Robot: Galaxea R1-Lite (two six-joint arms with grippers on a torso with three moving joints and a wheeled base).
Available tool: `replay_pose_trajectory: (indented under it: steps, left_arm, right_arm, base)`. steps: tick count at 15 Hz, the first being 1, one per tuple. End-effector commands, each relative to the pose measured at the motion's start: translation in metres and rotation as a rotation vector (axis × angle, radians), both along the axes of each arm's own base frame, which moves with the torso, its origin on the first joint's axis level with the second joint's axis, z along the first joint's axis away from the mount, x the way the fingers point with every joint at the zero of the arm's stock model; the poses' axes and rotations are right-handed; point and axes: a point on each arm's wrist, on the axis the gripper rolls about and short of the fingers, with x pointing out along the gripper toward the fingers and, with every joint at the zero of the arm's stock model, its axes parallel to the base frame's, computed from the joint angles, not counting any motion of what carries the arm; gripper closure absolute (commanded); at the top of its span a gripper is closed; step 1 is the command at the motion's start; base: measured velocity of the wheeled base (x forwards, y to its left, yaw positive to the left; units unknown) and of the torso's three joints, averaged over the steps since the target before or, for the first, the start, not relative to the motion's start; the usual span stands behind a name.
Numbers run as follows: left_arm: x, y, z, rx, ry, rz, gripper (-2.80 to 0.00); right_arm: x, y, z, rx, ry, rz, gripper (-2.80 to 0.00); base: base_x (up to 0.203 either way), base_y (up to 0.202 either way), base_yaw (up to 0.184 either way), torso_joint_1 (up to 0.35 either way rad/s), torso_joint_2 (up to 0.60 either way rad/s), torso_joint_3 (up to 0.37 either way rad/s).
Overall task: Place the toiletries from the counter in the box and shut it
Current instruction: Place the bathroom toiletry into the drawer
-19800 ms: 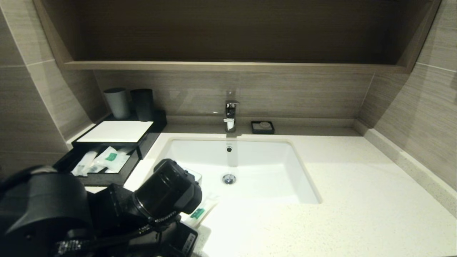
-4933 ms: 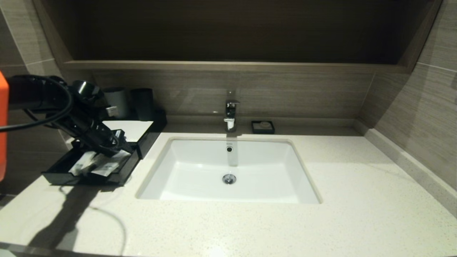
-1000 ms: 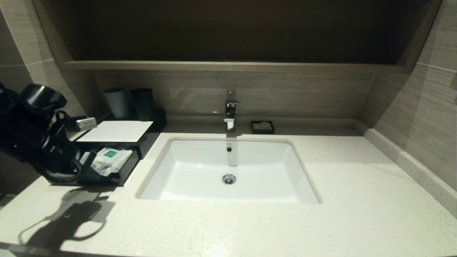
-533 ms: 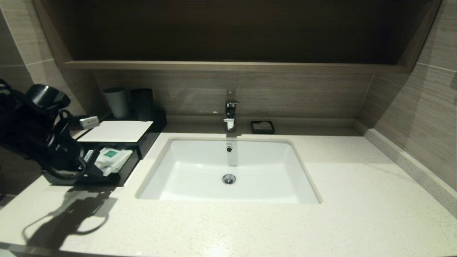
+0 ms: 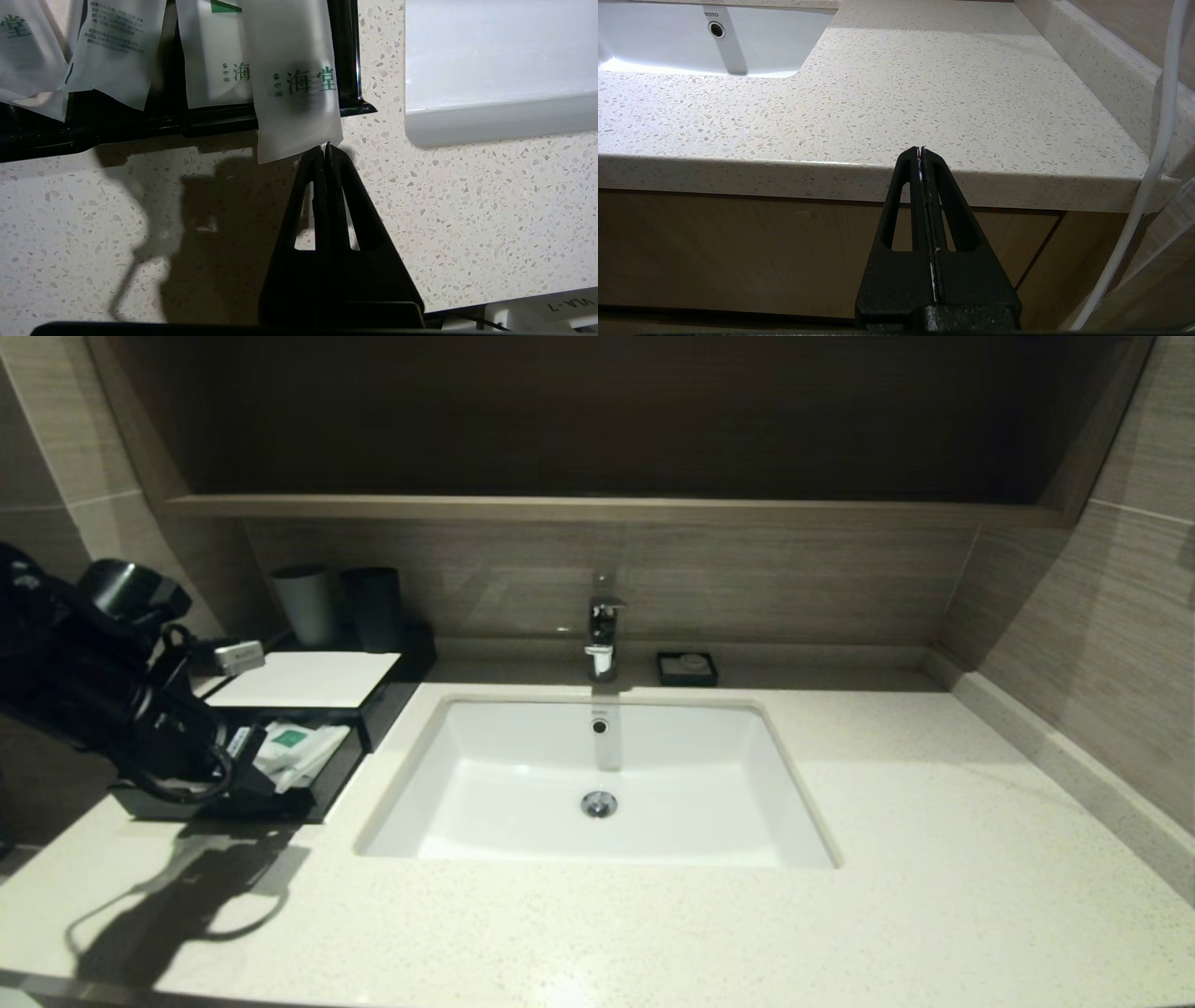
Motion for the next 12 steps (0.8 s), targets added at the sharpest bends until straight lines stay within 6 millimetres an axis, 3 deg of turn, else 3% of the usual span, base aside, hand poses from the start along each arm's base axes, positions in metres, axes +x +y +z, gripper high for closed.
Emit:
replay_pose_trajectory:
  steps: [1, 12]
  left_arm:
    - [0.003, 0.0, -0.003, -0.001, 0.002, -0.003, 0.0]
    - [0.015, -0.005, -0.009, -0.009, -0.027, -0.003, 0.0]
  right_arm:
    - [0.0, 0.0, 0.0, -0.001, 0.003, 0.001, 0.0]
    - [0.0, 0.0, 0.0, -0.001, 0.003, 0.001, 0.0]
  base:
    - [0.0, 0.0, 0.0, 0.0, 0.0, 0.0]
    - [0.0, 0.0, 0.0, 0.0, 0.0, 0.0]
